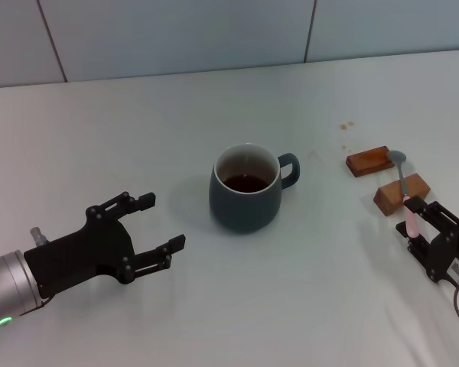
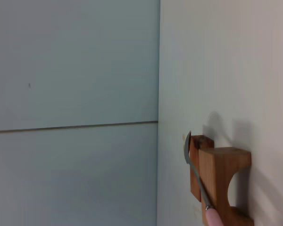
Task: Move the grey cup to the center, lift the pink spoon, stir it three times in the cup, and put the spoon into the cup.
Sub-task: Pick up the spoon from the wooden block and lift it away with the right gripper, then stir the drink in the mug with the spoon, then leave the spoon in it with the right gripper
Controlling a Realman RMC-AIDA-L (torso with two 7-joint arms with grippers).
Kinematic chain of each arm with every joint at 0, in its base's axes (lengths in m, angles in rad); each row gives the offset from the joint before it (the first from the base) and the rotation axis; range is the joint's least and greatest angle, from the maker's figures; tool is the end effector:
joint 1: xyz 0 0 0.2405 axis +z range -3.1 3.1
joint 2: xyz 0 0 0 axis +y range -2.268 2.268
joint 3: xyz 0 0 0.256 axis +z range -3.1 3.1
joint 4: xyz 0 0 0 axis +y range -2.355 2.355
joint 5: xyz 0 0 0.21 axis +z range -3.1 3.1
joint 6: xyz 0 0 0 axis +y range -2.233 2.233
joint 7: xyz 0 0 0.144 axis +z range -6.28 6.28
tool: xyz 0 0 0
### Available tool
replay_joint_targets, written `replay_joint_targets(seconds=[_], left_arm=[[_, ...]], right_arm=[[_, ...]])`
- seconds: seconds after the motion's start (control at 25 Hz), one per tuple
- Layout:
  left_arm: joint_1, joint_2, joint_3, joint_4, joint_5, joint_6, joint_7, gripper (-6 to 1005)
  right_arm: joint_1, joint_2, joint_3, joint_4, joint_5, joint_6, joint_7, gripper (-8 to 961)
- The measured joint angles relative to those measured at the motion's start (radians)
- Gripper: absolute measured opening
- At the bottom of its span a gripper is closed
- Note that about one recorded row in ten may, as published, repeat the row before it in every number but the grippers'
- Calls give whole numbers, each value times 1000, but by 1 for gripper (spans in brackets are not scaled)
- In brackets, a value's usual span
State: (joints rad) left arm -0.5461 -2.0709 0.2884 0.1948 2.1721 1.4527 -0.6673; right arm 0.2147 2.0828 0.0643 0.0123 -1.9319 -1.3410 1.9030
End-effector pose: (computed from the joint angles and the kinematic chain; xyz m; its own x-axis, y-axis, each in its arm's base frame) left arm -0.2896 0.2965 -0.0558 0.8292 0.0737 0.5540 0.3109 -0.8846 -0.3477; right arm 0.3747 0.2191 -0.0419 -0.6774 -0.3582 -0.6425 -0.7211 0.1504 0.6764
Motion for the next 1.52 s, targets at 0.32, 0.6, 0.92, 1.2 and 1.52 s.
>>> replay_joint_targets(seconds=[0.32, 0.6, 0.92, 1.2, 1.52], left_arm=[[0, 0, 3, 0, 0, 0, 0, 830], [0, 0, 6, 0, 0, -1, 3, 830], [4, 2, 6, 1, -3, 0, 9, 830], [4, 1, 6, 2, -4, 1, 9, 830], [3, 0, 5, 2, -8, 2, 9, 829]], right_arm=[[-5, 0, 0, 1, -1, 6, -1, 400], [-8, 2, 2, 4, -1, 17, -50, 354], [-20, 1, 11, 5, 4, -49, -115, 129], [-27, -3, 48, -41, 9, -225, -230, 123], [75, -3, 28, -479, -2, -426, -228, 123]])
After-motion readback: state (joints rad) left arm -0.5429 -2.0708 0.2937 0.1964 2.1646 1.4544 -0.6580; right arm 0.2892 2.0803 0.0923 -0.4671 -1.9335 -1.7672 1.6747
